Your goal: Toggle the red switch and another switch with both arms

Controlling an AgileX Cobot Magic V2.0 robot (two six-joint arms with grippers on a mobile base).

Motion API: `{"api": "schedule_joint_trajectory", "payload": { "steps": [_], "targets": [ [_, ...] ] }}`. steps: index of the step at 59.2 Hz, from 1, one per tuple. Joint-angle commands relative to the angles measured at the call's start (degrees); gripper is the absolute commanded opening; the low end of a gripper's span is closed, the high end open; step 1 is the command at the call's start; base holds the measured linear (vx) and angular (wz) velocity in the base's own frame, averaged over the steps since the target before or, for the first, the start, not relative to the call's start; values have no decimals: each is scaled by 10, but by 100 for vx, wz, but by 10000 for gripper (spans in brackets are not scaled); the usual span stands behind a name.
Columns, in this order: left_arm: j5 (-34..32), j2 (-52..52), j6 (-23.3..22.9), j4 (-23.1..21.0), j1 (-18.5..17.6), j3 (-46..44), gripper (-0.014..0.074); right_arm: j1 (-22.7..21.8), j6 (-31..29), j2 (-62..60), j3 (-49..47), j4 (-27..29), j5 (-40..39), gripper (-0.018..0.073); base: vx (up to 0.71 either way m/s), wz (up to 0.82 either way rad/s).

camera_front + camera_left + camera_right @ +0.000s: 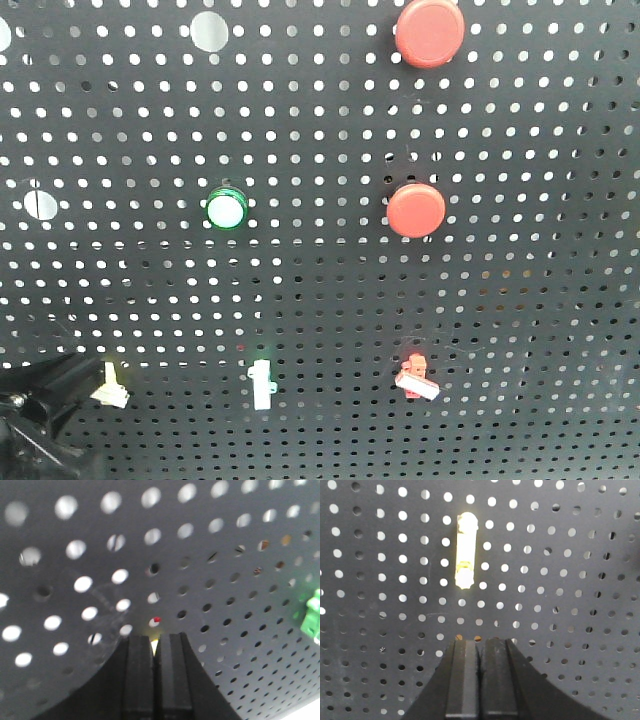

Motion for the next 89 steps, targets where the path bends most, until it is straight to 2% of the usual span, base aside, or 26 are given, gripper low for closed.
{"api": "schedule_joint_trajectory", "payload": {
  "steps": [1,6,17,26,31,42,49,59,63,70,76,89],
  "targets": [
    [-34,-5,-7,-41,-4,-22,2,-4,-3,4,-19,-5,-50,-6,0,0],
    [-11,-5,-7,-66,-4,-19,2,-4,-3,4,-19,-5,-50,-6,0,0],
    [71,-5,-8,-72,-4,-19,2,-4,-3,4,-19,-5,-50,-6,0,0],
    [143,-8,-18,-95,-4,-19,2,-4,-3,4,-19,-5,-50,-6,0,0],
    [144,-21,-18,-95,-4,-19,2,-4,-3,4,-19,-5,-52,-6,0,0],
    [93,-80,-15,-87,-4,-19,2,7,-1,4,-19,-19,-55,-6,0,0],
    [90,-132,-15,-53,-4,-19,2,67,13,4,-19,-34,-51,-6,0,0],
    [91,-178,-15,-11,-4,-19,2,192,14,46,-19,-37,-55,-6,0,0],
    [91,-187,-15,-2,-4,-19,2,245,14,83,-19,-37,-80,-6,0,0],
    [94,-190,-15,-2,-4,-19,2,309,2,150,-22,-36,-155,-6,0,0],
    [105,-190,-15,-2,-4,-19,2,335,-5,210,-40,-22,-184,-6,0,0],
    [114,-190,-16,-4,-4,-19,2,335,-2,293,-104,-11,-203,-6,0,0]
  ]
}}
